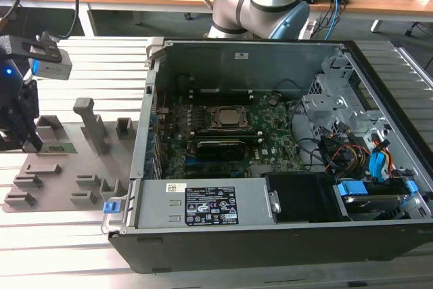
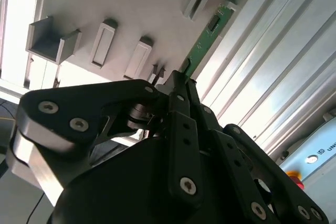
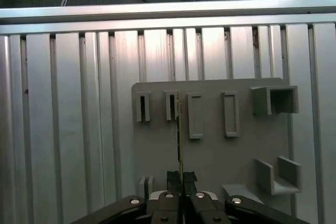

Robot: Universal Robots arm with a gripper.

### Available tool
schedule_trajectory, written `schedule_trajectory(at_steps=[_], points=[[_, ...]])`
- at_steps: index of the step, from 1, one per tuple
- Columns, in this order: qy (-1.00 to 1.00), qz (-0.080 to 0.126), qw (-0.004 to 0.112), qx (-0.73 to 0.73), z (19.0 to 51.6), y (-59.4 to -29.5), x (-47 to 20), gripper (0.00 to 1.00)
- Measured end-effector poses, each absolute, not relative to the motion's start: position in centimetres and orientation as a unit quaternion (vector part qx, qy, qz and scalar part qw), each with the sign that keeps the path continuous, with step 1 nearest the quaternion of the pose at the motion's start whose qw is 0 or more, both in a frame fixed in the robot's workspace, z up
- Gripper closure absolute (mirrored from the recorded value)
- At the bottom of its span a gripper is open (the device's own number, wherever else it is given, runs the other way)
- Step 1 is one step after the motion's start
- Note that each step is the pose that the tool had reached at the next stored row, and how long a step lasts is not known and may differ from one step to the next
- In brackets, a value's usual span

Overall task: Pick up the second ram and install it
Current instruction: 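Pick up the second ram and move it above second insertion slot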

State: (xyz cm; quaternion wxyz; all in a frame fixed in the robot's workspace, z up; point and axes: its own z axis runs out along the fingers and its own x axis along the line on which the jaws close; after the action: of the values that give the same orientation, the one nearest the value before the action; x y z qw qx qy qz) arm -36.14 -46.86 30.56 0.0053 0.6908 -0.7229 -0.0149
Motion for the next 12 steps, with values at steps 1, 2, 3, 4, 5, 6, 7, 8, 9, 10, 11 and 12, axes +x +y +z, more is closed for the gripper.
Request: schedule_trajectory(at_steps=[1,2,3,4,5,6,7,8,9,10,11,12], points=[[-0.723,-0.015,0.005,0.691,30.8,-46.9,-36.1,0.86],[-0.723,-0.015,0.005,0.691,31.1,-46.9,-36.1,0.86],[-0.723,-0.015,0.005,0.691,31.3,-46.9,-36.1,0.86],[-0.723,-0.015,0.005,0.691,31.6,-46.9,-36.1,0.86],[-0.723,-0.015,0.005,0.691,31.9,-46.9,-36.1,0.86],[-0.723,-0.015,0.005,0.691,32.3,-46.9,-36.1,0.86],[-0.723,-0.015,0.005,0.691,32.5,-46.9,-36.1,0.86],[-0.723,-0.015,0.005,0.691,32.7,-46.9,-36.1,0.86],[-0.723,-0.015,0.005,0.691,32.8,-46.9,-36.1,0.86],[-0.723,-0.015,0.005,0.691,32.9,-46.9,-36.1,0.86],[-0.723,-0.015,0.005,0.691,33.2,-46.9,-36.1,0.86],[-0.723,-0.015,0.005,0.691,33.5,-46.9,-36.1,0.86]])
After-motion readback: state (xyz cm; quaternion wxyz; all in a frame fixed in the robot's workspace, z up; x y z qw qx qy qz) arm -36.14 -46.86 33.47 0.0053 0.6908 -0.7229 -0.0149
